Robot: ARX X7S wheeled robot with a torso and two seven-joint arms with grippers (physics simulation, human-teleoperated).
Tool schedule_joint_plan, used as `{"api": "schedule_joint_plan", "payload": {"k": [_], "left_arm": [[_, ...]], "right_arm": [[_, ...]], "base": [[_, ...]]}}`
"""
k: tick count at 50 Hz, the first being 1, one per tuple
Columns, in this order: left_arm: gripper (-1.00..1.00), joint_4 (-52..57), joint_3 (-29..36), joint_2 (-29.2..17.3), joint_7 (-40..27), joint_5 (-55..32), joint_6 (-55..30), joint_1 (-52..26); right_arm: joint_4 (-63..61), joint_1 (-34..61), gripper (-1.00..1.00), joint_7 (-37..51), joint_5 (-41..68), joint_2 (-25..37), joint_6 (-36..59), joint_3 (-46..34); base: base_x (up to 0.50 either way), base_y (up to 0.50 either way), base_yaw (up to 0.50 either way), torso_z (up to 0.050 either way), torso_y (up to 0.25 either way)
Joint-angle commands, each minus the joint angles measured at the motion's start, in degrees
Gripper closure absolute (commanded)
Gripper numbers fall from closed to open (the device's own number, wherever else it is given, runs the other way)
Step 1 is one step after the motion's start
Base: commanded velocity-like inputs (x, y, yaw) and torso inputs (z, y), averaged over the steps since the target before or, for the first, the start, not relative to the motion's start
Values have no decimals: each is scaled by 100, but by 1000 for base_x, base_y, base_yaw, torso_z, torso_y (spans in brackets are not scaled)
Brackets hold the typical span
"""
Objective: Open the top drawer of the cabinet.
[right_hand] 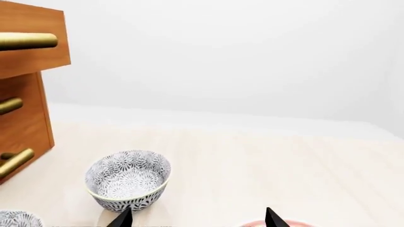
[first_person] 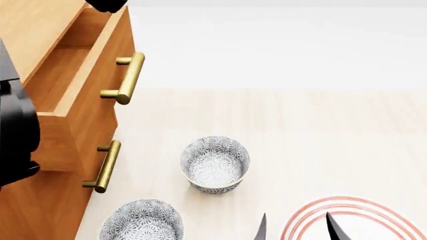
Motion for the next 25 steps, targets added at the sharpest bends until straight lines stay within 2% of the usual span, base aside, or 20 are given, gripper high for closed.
{"api": "schedule_joint_plan", "payload": {"k": [1,7,13,25], "left_arm": [[-100,-1507,-755,53,-1215,-1991,-97,-499],[-100,-2562,-1328,59,-2622,-3619,-125,-923],[-100,-3461,-1525,57,-3392,-4306,94,-1245],[-100,-3498,-1630,-12,-3681,-4891,-86,-1274]], "right_arm": [[106,19,-100,-43,-47,-27,-69,-91],[78,43,-100,-35,-17,-4,-25,-79],[201,29,-100,-63,-38,-39,-149,-91],[238,21,-100,-69,-8,-40,-195,-83]], "base": [[0,0,0,0,0],[0,0,0,0,0],[0,0,0,0,0],[0,0,0,0,0]]}}
